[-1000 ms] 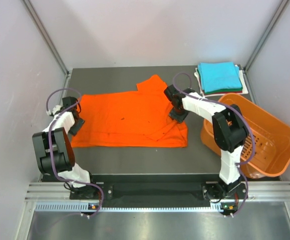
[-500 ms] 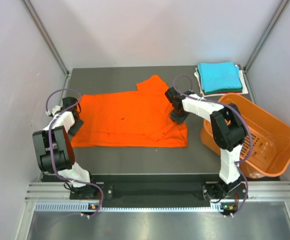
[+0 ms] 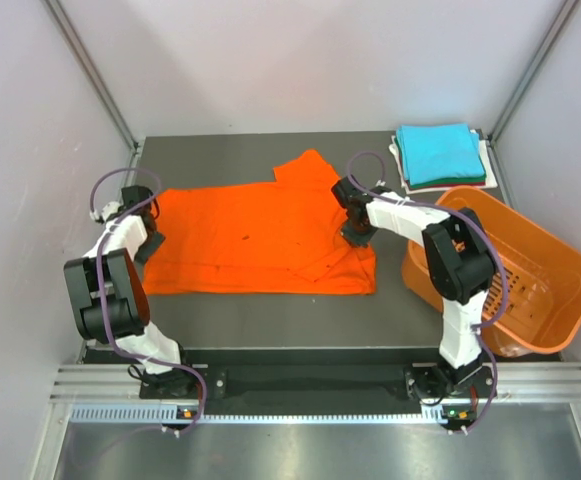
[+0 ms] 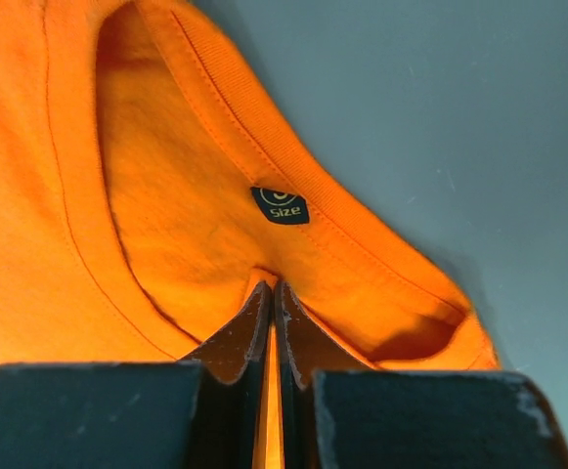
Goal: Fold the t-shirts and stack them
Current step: Fold the tshirt
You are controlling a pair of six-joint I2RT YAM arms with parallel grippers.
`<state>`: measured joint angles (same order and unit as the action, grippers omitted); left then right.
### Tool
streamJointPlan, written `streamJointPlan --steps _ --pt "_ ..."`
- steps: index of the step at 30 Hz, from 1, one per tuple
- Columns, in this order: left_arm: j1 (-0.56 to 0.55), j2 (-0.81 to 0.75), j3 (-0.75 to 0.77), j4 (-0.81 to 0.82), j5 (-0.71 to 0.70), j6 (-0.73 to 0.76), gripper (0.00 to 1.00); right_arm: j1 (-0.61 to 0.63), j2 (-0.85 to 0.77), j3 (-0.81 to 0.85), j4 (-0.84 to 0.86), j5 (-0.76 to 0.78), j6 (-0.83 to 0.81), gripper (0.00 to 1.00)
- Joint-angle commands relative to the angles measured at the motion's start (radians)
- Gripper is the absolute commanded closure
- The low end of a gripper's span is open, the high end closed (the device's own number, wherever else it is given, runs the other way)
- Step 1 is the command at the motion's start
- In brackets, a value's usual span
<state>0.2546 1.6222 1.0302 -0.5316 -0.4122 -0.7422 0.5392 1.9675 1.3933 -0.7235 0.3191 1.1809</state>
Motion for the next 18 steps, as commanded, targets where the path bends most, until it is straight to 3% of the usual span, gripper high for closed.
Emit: streamJointPlan --steps 1,7,11,18 --pt "0.024 -0.004 0.031 -0.044 0.03 -0.049 0.53 -0.008 -0.074 -0.019 0.062 0.043 -0.029 1.0" --pt "0.09 0.03 0.109 -0.209 0.117 -0.273 0.56 -0.012 -0.09 -0.046 0.114 0.011 -0.075 1.0" --pt "0.11 0.045 0.088 -0.208 0.222 -0.355 0.59 -0.012 -0.084 -0.06 0.153 -0.012 -0.093 1.0" --pt "0.112 0.028 0.102 -0.223 0.112 -0.388 0.6 -0.018 -0.036 -0.036 0.185 -0.038 -0.127 1.0"
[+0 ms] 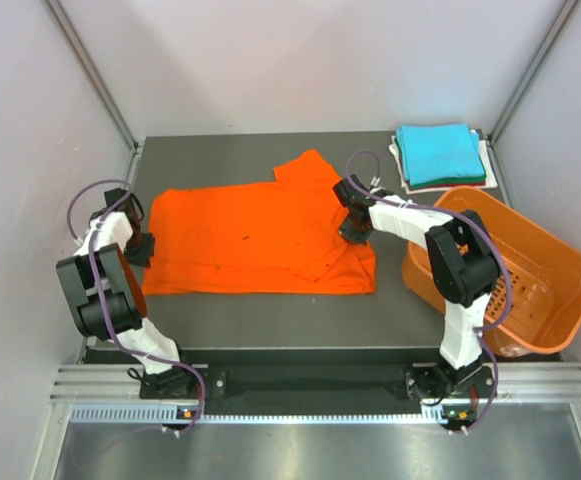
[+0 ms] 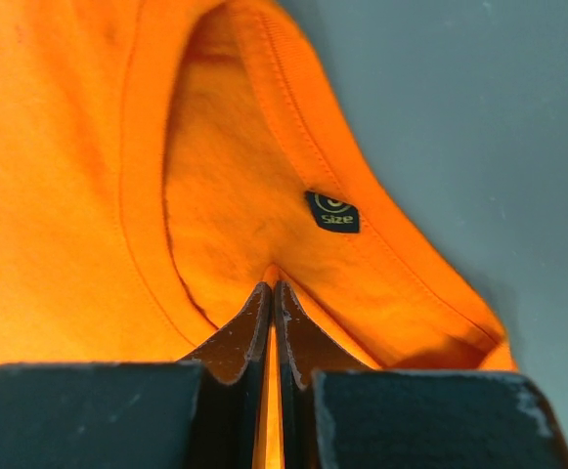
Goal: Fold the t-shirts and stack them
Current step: Fold the tshirt
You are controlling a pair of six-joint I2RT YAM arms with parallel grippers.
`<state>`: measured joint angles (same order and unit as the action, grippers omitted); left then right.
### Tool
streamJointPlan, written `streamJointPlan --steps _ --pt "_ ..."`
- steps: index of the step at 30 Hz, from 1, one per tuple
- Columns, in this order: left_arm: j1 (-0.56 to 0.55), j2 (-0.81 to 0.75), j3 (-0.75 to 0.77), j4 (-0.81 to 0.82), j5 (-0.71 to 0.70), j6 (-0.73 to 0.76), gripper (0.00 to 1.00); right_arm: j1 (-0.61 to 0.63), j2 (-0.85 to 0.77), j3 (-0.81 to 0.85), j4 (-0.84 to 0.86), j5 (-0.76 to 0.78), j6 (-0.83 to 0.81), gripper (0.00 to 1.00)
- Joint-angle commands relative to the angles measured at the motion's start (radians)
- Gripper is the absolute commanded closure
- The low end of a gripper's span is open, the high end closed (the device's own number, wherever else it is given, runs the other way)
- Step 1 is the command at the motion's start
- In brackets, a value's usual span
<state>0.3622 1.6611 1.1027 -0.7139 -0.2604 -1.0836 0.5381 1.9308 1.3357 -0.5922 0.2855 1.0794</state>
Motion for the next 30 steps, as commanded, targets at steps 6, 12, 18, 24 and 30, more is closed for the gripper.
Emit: streamJointPlan --steps 6,12,18,24,30 --pt "0.001 0.042 0.036 -0.073 -0.049 -0.05 0.6 -0.029 0.027 0.031 0.063 -0.025 -0.039 1.0" --pt "-0.002 0.08 0.046 -0.052 -0.037 -0.045 0.57 -0.032 0.023 0.025 0.066 -0.023 -0.042 1.0" --pt "-0.012 0.1 0.094 -0.076 -0.077 -0.039 0.57 -0.032 0.004 0.017 0.065 -0.008 -0.045 1.0" --pt "-0.034 0.132 0.141 -0.134 -0.103 -0.073 0.59 -0.032 -0.004 0.017 0.06 0.004 -0.047 1.0" --pt "-0.055 0.206 0.206 -0.205 -0.109 -0.091 0.6 -0.032 -0.012 0.013 0.057 0.02 -0.05 1.0"
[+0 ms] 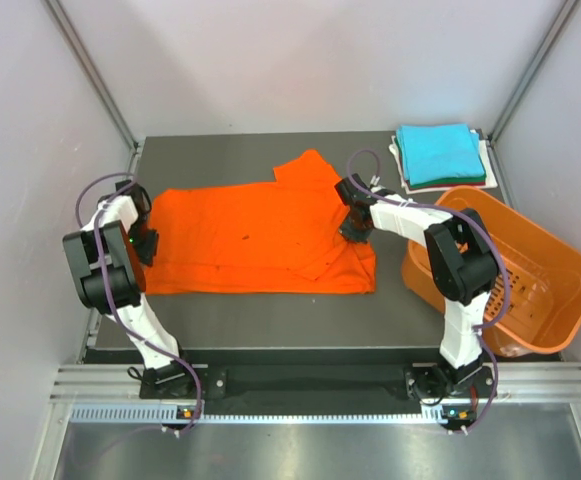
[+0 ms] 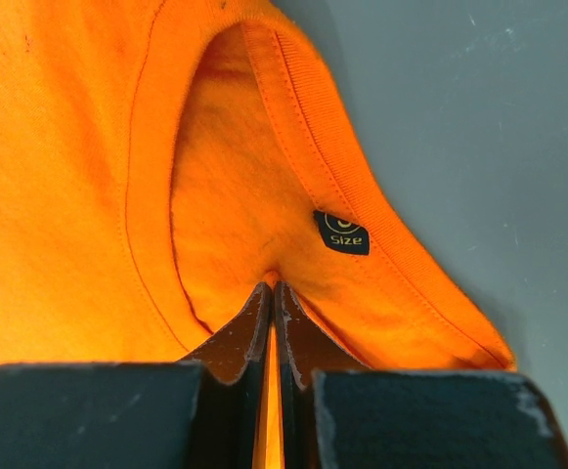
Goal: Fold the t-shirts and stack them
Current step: Fold the tshirt
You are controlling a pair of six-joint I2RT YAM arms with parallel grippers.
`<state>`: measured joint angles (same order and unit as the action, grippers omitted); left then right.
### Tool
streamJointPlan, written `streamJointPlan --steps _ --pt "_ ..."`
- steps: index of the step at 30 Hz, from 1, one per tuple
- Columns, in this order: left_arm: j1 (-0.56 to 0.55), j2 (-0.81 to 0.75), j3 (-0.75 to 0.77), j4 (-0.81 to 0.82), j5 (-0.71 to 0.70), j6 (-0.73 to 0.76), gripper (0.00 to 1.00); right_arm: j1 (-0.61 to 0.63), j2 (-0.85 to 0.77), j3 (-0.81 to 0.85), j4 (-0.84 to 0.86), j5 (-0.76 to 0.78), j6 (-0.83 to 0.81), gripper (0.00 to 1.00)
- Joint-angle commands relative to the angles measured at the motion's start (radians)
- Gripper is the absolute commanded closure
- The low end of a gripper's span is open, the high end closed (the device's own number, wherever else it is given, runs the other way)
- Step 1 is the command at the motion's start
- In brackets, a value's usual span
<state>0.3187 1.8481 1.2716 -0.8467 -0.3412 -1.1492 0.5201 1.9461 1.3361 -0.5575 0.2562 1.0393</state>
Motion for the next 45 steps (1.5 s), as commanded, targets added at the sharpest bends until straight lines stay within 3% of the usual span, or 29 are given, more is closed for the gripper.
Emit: streamJointPlan --steps 1,6,10,16,45 --pt "-0.013 0.019 0.035 -0.075 -0.03 -0.03 0.61 -0.015 -0.027 0.014 0.022 0.052 -0.012 1.0" --pt "-0.02 0.016 0.034 -0.078 -0.051 -0.033 0.62 -0.017 -0.027 0.017 0.021 0.055 -0.015 1.0" --pt "-0.02 0.023 0.028 -0.077 -0.051 -0.038 0.7 -0.022 -0.029 0.018 0.022 0.063 -0.019 1.0" --pt "-0.02 0.02 0.031 -0.078 -0.07 -0.037 1.0 -0.035 -0.036 0.02 0.019 0.064 -0.025 1.0" --pt "-0.038 -0.099 0.008 -0.034 -0.051 -0.046 1.0 -0.034 -0.153 0.037 0.008 0.06 -0.061 1.0"
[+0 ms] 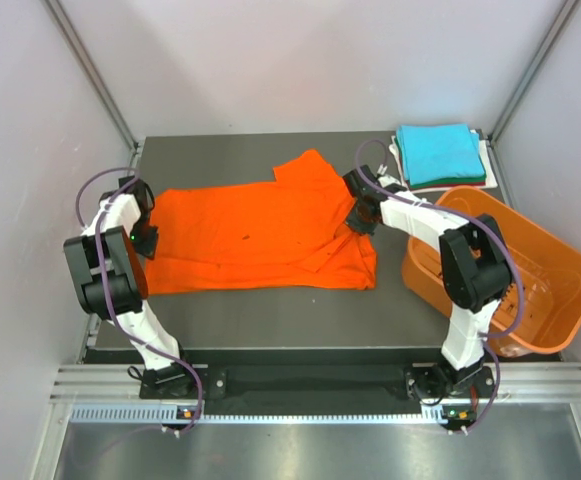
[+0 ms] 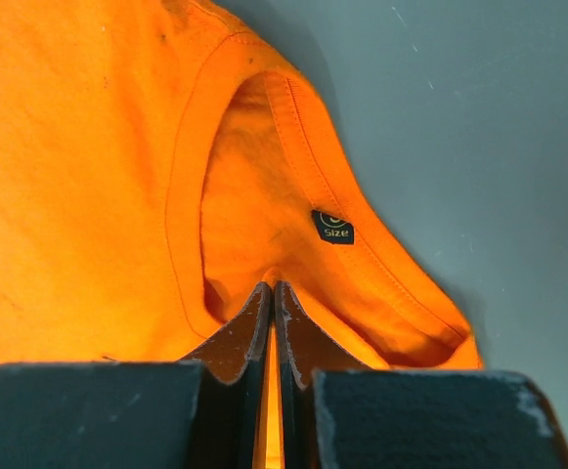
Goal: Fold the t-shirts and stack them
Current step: Fold the tshirt
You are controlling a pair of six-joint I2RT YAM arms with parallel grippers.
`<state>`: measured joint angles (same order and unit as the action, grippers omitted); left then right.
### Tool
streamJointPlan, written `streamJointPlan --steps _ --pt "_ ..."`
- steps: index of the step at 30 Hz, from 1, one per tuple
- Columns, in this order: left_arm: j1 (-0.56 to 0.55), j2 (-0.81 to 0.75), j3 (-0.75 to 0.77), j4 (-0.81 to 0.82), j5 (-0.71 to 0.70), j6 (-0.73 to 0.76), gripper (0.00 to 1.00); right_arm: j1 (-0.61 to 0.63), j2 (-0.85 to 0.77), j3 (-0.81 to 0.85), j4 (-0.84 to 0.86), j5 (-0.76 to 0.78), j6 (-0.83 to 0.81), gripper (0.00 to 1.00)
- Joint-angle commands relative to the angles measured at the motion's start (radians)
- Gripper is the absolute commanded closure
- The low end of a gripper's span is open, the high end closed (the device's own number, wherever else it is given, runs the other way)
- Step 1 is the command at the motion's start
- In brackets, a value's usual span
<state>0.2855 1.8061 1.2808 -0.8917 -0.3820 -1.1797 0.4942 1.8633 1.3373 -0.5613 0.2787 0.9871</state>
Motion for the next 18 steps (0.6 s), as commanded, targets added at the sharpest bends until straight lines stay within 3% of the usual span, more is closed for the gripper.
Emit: streamJointPlan --steps 1,18 --pt "-0.005 -0.062 0.0 0.013 -0.014 -0.017 1.0 -0.008 -0.073 0.039 0.017 0.042 -0.01 1.0" --pt "-0.005 -0.022 0.008 0.039 -0.049 -0.046 1.0 -0.02 -0.042 0.123 0.106 0.048 -0.148 1.0"
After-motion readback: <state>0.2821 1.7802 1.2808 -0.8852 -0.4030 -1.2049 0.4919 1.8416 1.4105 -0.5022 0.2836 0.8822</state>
